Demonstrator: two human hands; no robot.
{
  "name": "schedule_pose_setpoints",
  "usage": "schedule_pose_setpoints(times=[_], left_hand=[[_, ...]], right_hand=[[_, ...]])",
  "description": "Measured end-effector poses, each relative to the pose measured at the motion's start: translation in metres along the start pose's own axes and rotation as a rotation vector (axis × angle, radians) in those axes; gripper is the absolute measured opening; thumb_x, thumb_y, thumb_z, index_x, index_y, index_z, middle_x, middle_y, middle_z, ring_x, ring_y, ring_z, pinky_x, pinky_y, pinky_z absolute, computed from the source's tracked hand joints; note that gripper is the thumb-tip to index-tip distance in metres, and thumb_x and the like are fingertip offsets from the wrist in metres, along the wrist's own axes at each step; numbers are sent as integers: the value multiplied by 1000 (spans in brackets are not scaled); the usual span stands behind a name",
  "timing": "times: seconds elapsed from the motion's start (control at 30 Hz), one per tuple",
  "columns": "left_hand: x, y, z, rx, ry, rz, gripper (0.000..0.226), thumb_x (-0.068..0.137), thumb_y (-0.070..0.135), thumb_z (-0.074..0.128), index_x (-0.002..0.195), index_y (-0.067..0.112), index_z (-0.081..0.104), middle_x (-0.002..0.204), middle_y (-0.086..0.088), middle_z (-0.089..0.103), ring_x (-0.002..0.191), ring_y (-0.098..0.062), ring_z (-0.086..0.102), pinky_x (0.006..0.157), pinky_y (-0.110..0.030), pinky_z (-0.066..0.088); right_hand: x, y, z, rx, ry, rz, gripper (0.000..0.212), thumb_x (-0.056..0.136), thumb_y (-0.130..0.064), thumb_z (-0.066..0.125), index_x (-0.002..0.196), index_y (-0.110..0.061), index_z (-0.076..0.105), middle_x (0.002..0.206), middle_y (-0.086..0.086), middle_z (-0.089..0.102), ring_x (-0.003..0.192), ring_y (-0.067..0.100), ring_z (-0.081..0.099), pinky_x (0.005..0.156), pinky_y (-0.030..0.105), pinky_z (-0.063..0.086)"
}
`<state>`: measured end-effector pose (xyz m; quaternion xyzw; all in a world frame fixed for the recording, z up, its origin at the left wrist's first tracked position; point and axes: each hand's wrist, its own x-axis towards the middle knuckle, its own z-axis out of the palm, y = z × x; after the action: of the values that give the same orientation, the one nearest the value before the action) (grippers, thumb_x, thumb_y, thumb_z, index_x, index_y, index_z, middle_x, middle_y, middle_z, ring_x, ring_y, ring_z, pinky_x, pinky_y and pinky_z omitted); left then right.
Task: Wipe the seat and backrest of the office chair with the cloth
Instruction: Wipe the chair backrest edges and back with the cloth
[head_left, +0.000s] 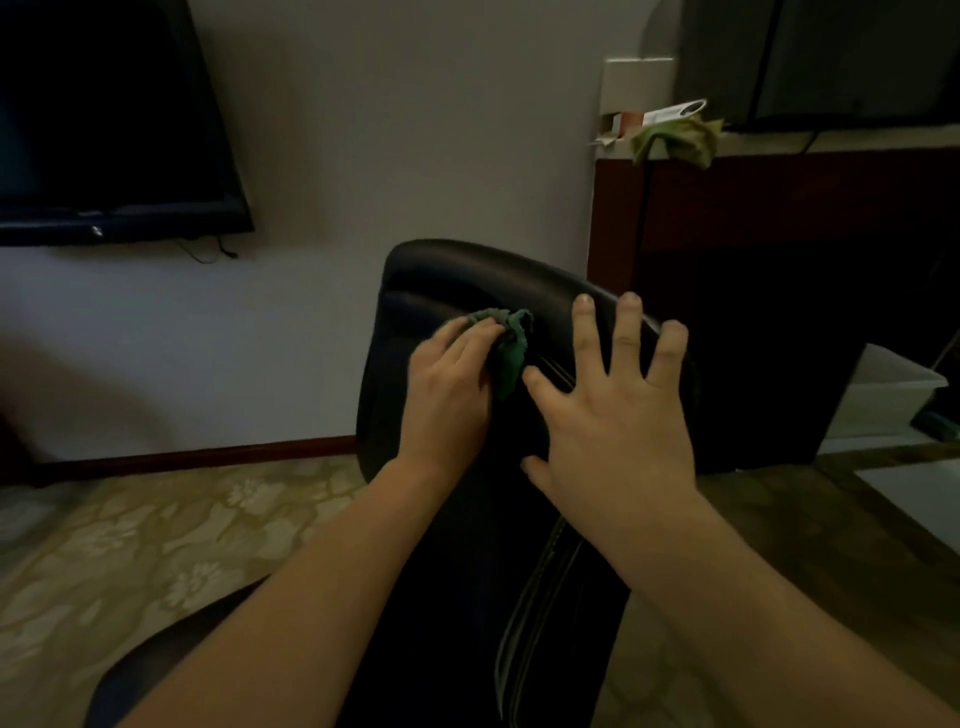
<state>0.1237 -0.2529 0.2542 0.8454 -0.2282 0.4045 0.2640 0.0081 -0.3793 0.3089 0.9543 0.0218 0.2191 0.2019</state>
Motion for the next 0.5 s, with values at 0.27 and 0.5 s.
schedule_pose_setpoints(times=[0.27, 0.5], left_hand=[[4, 30, -28, 19, -168, -353, 43, 100, 19, 51, 143, 16, 52, 136, -7, 58, 124, -28, 50, 107, -44, 43], [8, 19, -38, -109, -130, -200, 42, 97, 3, 52, 136, 14, 61, 140, -5, 61, 132, -21, 53, 114, -34, 39]], right_hand=[[-15, -7, -12, 19, -47, 39, 65, 95, -58, 45, 152, -32, 28, 159, 29, -18, 141, 58, -17, 108, 72, -3], [-22, -12, -18, -5, -55, 59, 66, 93, -60, 47, 151, -34, 30, 159, 29, -17, 140, 59, -16, 107, 72, -3]])
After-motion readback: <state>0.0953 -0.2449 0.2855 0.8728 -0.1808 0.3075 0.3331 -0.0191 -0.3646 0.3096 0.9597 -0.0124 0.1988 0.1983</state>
